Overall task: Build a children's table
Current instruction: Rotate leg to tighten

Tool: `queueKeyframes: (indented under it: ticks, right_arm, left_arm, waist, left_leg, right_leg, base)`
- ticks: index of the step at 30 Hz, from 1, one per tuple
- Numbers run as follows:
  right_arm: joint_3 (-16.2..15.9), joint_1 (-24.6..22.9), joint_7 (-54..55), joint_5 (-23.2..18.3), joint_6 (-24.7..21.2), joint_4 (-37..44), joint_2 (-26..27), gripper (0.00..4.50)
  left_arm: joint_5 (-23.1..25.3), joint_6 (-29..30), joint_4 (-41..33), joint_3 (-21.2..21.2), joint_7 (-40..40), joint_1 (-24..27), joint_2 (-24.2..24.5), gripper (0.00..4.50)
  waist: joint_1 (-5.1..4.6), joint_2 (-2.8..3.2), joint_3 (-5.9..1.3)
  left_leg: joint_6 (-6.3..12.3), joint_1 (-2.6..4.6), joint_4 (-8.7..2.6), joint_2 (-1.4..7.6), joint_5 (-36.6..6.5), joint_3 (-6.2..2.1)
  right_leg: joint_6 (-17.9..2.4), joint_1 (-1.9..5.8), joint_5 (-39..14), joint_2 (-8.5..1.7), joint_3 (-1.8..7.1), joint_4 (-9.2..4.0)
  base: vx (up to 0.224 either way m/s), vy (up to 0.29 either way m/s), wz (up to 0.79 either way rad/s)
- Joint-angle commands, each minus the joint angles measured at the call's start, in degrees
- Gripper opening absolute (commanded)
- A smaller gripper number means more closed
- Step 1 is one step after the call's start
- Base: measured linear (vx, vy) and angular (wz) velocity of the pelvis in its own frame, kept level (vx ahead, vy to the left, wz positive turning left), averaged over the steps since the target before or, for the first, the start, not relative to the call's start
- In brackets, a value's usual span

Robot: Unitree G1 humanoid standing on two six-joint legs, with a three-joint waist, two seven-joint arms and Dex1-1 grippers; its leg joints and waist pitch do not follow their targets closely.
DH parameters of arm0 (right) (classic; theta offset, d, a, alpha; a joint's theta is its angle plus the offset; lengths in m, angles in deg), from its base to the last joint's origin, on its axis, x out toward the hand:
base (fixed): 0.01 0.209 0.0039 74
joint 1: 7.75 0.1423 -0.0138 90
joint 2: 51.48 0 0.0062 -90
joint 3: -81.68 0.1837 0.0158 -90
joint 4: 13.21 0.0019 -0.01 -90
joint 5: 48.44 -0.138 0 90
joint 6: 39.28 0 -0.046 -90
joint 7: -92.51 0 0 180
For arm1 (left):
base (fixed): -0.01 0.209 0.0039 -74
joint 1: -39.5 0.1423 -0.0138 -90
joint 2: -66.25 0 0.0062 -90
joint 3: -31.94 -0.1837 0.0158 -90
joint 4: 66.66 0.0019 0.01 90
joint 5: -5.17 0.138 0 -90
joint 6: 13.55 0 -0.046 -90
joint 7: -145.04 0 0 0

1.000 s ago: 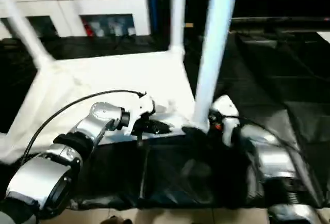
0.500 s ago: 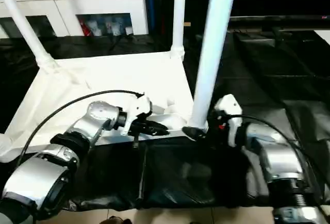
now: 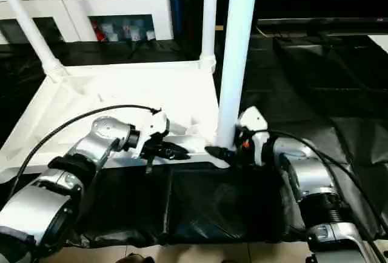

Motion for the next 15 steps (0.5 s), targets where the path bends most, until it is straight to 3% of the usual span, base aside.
queueKeyframes:
  ticks: [1,3,4,10,13,15]
  right_arm:
    - [-1.36,1.02,-0.57,0.29,0.28,-0.91,0.53,3.05]
    - [-1.41,1.63,-0.96,0.30,0.78,-1.82,1.05,2.84]
    - [-1.42,1.81,-1.28,0.09,0.60,-2.04,1.30,2.84]
    - [-1.98,2.55,-1.09,0.06,0.61,-3.68,2.79,2.65]
    - [-1.65,2.29,4.25,1.33,1.51,-4.77,5.04,2.62]
    - [-0.29,2.71,13.75,2.84,1.08,-7.09,8.81,2.62]
  left_arm:
    - [-0.10,-0.41,-1.45,-1.11,-2.44,-0.18,0.53,0.00]
    - [-0.07,-0.37,-1.53,-1.21,-2.81,-0.10,0.97,0.00]
    - [-0.09,-0.32,-1.60,-1.23,-2.98,-0.06,1.11,0.00]
    - [-0.40,0.82,-1.93,-1.10,-3.54,0.19,1.61,0.00]
    - [0.12,2.87,-0.99,-0.58,1.39,-0.49,1.00,0.00]
    - [0.03,4.77,-0.21,0.44,7.73,-1.18,-0.71,0.00]
  waist:
    - [0.29,-1.65,-4.23]
    - [0.23,-1.67,-4.29]
    - [0.26,-1.99,-4.28]
    - [0.19,-2.02,-4.12]
    - [0.12,-2.05,-3.99]
    - [-0.15,-2.21,-3.80]
  left_leg:
    - [7.07,0.87,-2.90,1.37,-10.47,-0.49]
    - [6.80,0.84,-2.91,1.36,-10.59,-0.52]
    - [6.69,0.83,-2.92,1.37,-10.58,-0.53]
    - [5.77,0.87,-3.00,1.41,-11.67,-0.56]
    - [4.87,1.01,-3.05,1.43,-12.19,-0.56]
    - [3.72,0.96,-3.23,1.39,-13.16,-0.61]
  right_leg:
    - [-14.16,3.26,-12.43,-2.77,2.07,-3.37]
    - [-14.21,3.27,-12.20,-2.74,2.07,-3.25]
    - [-14.31,3.31,-12.04,-2.76,2.08,-3.14]
    - [-14.90,3.29,-11.84,-2.81,2.16,-3.07]
    - [-14.44,3.08,-13.68,-2.89,2.19,-3.21]
    - [-13.84,2.94,-16.22,-2.87,2.27,-3.36]
  base:
    - [0.000,0.000,0.00]
    - [0.000,0.000,0.00]
    - [0.000,0.000,0.00]
    - [0.000,0.000,0.00]
    - [0.000,0.000,0.00]
    - [0.000,0.000,0.00]
